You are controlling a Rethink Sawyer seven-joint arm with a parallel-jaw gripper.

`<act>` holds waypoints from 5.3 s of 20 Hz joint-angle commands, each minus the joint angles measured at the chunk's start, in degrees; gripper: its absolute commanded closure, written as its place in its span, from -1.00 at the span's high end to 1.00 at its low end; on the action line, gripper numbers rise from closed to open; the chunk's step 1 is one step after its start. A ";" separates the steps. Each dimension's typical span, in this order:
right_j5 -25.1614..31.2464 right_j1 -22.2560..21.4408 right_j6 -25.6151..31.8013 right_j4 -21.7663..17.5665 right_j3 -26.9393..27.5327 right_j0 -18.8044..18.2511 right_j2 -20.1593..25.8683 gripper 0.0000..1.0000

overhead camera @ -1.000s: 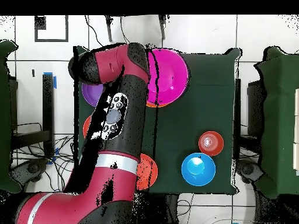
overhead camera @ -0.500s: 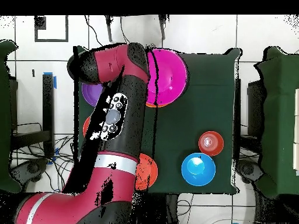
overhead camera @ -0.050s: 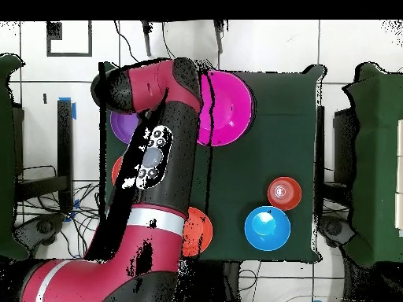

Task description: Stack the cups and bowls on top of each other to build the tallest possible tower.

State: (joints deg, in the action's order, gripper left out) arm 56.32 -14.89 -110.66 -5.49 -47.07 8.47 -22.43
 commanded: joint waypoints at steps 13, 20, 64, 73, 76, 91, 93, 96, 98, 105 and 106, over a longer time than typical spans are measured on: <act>4.25 0.31 -8.78 0.89 0.65 1.53 2.20 -1.00; 2.93 -0.87 -8.92 1.08 -1.78 1.62 2.47 -1.00; 4.64 -0.01 -8.92 2.28 -0.36 1.99 1.43 -1.00; 5.14 0.23 -9.02 2.72 -0.06 1.90 1.50 -1.00; 5.25 0.32 -9.12 2.81 -0.06 1.95 1.39 -1.00; 6.43 0.70 -10.92 3.93 -0.08 2.32 0.38 1.00; 6.49 0.69 -11.16 4.17 -0.37 2.42 0.17 1.00; 6.46 0.70 -11.12 4.44 -0.67 2.59 -0.15 1.00; 6.16 0.79 -10.84 4.60 -0.62 2.62 -0.30 1.00; 6.04 1.41 -9.45 4.94 0.45 2.38 -0.35 1.00; 6.24 1.22 -9.53 5.14 0.02 2.45 -0.31 1.00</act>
State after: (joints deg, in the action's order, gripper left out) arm 57.08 -14.30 -110.93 -1.59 -47.05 10.11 -25.90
